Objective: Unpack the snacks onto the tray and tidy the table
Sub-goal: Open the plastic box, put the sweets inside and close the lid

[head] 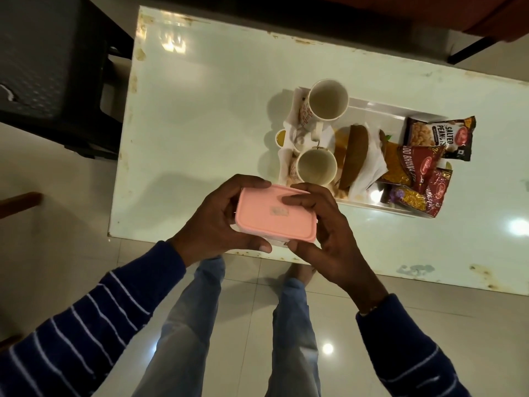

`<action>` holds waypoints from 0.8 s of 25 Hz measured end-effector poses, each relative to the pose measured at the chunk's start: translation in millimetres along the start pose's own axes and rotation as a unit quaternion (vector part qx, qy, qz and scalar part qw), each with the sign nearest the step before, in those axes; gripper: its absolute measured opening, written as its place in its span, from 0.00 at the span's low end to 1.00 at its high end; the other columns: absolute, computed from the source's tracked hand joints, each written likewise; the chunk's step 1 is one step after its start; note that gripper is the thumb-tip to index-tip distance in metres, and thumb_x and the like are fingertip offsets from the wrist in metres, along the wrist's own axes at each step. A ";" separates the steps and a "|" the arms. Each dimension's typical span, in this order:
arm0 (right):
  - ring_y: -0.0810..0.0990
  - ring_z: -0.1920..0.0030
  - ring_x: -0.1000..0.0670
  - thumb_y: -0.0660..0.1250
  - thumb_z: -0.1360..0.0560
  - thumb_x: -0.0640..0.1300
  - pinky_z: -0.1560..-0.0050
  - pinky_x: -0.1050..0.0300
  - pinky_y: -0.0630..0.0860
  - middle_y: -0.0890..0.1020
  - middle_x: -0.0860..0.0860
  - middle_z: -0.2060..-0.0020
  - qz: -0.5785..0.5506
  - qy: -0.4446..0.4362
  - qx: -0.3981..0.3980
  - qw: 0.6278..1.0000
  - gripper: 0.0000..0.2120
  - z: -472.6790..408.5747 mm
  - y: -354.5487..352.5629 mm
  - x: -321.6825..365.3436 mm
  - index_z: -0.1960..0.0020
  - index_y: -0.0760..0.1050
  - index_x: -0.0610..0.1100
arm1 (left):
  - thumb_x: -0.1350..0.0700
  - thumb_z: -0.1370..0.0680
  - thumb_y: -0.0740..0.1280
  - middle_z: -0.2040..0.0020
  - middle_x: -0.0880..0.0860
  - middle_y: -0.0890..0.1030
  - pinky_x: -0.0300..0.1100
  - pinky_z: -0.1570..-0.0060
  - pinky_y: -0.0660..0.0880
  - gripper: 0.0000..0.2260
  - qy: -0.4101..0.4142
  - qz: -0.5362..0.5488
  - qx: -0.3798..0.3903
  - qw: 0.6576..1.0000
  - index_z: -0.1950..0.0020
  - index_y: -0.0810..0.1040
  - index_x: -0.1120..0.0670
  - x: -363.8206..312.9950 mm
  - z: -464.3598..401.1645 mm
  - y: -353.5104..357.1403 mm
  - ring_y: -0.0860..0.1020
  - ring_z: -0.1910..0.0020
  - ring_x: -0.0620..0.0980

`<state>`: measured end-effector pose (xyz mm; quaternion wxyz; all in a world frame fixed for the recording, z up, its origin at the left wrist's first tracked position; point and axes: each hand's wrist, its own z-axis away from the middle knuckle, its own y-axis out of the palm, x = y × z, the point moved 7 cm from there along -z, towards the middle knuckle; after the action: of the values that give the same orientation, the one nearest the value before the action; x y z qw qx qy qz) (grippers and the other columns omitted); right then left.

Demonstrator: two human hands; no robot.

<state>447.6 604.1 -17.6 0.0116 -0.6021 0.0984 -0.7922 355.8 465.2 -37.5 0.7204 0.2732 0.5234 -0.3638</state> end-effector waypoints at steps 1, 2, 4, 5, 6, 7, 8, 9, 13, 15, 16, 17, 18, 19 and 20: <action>0.68 0.32 0.51 0.72 0.31 0.39 0.46 0.66 0.75 0.69 0.47 0.34 -0.009 0.004 -0.003 1.000 0.24 1.3 1.2 -1.9 0.36 0.72 0.39 | 0.57 0.42 0.83 0.39 0.35 0.75 0.36 0.49 0.78 0.38 -0.008 0.009 0.003 1.000 0.36 0.70 0.45 1.5 1.5 -0.6 0.75 0.37 0.43; 0.67 0.31 0.52 0.72 0.30 0.39 0.46 0.66 0.76 0.69 0.46 0.34 -0.014 0.008 -0.007 1.000 0.23 2.3 2.4 -3.2 0.36 0.72 0.40 | 0.57 0.42 0.83 0.39 0.35 0.75 0.35 0.50 0.78 0.38 -0.013 0.020 0.004 1.000 0.36 0.70 0.45 2.3 3.7 -1.3 0.75 0.38 0.42; 0.67 0.31 0.53 0.72 0.30 0.39 0.46 0.66 0.77 0.69 0.45 0.32 -0.020 0.010 -0.022 0.999 0.23 3.8 3.9 -4.8 0.36 0.73 0.41 | 0.50 0.41 0.83 0.38 0.38 0.74 0.35 0.51 0.78 0.38 -0.021 0.053 0.001 0.998 0.35 0.69 0.44 2.3 7.8 -2.0 0.75 0.39 0.40; 0.68 0.31 0.54 0.71 0.29 0.39 0.46 0.66 0.77 0.70 0.44 0.32 -0.024 0.009 -0.031 0.999 0.22 4.6 4.2 -5.1 0.36 0.73 0.41 | 0.45 0.40 0.82 0.37 0.41 0.74 0.34 0.51 0.78 0.38 -0.026 0.071 -0.005 0.997 0.35 0.69 0.44 1.2 9.6 -2.0 0.75 0.39 0.40; 0.68 0.31 0.55 0.71 0.28 0.40 0.46 0.67 0.77 0.70 0.44 0.32 -0.030 0.008 -0.038 0.999 0.21 5.6 4.4 -5.2 0.36 0.73 0.42 | 0.41 0.38 0.80 0.37 0.44 0.73 0.33 0.51 0.77 0.36 -0.028 0.079 -0.012 0.996 0.34 0.68 0.44 -0.6 10.8 -2.1 0.75 0.39 0.39; 0.68 0.31 0.55 0.71 0.27 0.42 0.47 0.67 0.77 0.71 0.45 0.31 -0.036 0.008 -0.044 0.998 0.20 6.4 4.9 -4.9 0.36 0.74 0.43 | 0.37 0.36 0.77 0.36 0.46 0.72 0.32 0.51 0.77 0.35 -0.024 0.074 -0.018 0.997 0.34 0.68 0.45 -2.9 11.7 -1.8 0.75 0.39 0.38; 0.69 0.31 0.56 0.70 0.26 0.45 0.47 0.67 0.77 0.71 0.45 0.31 -0.043 0.009 -0.049 0.998 0.20 7.2 5.7 -4.2 0.36 0.74 0.44 | 0.35 0.34 0.74 0.36 0.47 0.71 0.31 0.50 0.76 0.33 -0.016 0.061 -0.022 0.998 0.35 0.67 0.46 -5.5 12.0 -1.2 0.74 0.39 0.37; 0.69 0.31 0.57 0.68 0.26 0.48 0.47 0.68 0.77 0.72 0.46 0.31 -0.047 0.008 -0.055 0.997 0.19 8.1 6.0 -2.7 0.36 0.74 0.46 | 0.34 0.31 0.71 0.36 0.48 0.70 0.31 0.49 0.76 0.31 -0.008 0.052 -0.025 0.998 0.35 0.67 0.47 -8.3 12.3 0.0 0.74 0.38 0.36; 0.70 0.30 0.54 0.65 0.26 0.64 0.45 0.64 0.79 0.70 0.45 0.29 -0.026 -0.010 -0.083 0.996 0.28 11.8 9.4 7.1 0.35 0.74 0.45 | 0.34 0.25 0.64 0.40 0.51 0.70 0.30 0.52 0.75 0.26 0.026 0.069 -0.053 0.996 0.37 0.66 0.51 -16.7 13.7 1.7 0.74 0.41 0.37; 0.72 0.30 0.50 0.67 0.29 0.67 0.42 0.56 0.80 0.70 0.47 0.29 0.018 -0.029 -0.087 0.996 0.31 14.1 12.4 11.9 0.34 0.72 0.48 | 0.34 0.24 0.62 0.42 0.52 0.70 0.30 0.54 0.75 0.25 0.030 0.089 -0.067 0.993 0.39 0.66 0.52 -19.6 14.0 1.8 0.75 0.43 0.37; 0.72 0.32 0.51 0.69 0.30 0.65 0.40 0.54 0.80 0.72 0.49 0.31 0.046 -0.042 -0.090 0.994 0.32 15.4 13.2 13.4 0.33 0.69 0.49 | 0.33 0.24 0.61 0.42 0.52 0.70 0.31 0.54 0.75 0.25 0.028 0.096 -0.072 0.992 0.39 0.66 0.52 -20.1 13.6 1.9 0.75 0.44 0.38; 0.73 0.33 0.53 0.73 0.32 0.62 0.37 0.54 0.78 0.73 0.51 0.32 0.074 -0.052 -0.092 0.992 0.34 16.1 13.9 14.5 0.32 0.66 0.49 | 0.32 0.25 0.61 0.42 0.52 0.71 0.31 0.54 0.75 0.26 0.026 0.100 -0.076 0.992 0.40 0.67 0.52 -20.6 12.9 2.1 0.75 0.44 0.39; 0.72 0.33 0.56 0.76 0.35 0.58 0.34 0.56 0.75 0.73 0.53 0.34 0.100 -0.062 -0.094 0.989 0.37 16.8 14.4 15.0 0.32 0.65 0.49 | 0.31 0.25 0.61 0.42 0.51 0.71 0.31 0.55 0.75 0.27 0.023 0.104 -0.079 0.991 0.40 0.67 0.52 -20.6 12.4 2.4 0.76 0.45 0.41; 0.71 0.34 0.56 0.78 0.38 0.54 0.32 0.59 0.71 0.73 0.54 0.34 0.123 -0.072 -0.096 0.985 0.39 17.1 14.2 15.7 0.33 0.64 0.49 | 0.30 0.26 0.61 0.43 0.50 0.72 0.32 0.56 0.76 0.27 0.020 0.110 -0.082 0.990 0.41 0.67 0.50 -20.1 12.4 3.2 0.76 0.45 0.43; 0.71 0.34 0.55 0.78 0.38 0.52 0.31 0.58 0.70 0.72 0.53 0.35 0.138 -0.086 -0.102 0.981 0.39 17.3 13.0 17.3 0.33 0.64 0.49 | 0.29 0.27 0.61 0.44 0.47 0.74 0.33 0.56 0.76 0.26 0.017 0.117 -0.084 0.989 0.41 0.68 0.48 -18.9 12.6 4.7 0.77 0.46 0.44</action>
<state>458.1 586.5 1.1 0.0682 -0.6468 0.2596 -0.7138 363.0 462.7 -15.6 0.7692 0.2772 0.5291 -0.2270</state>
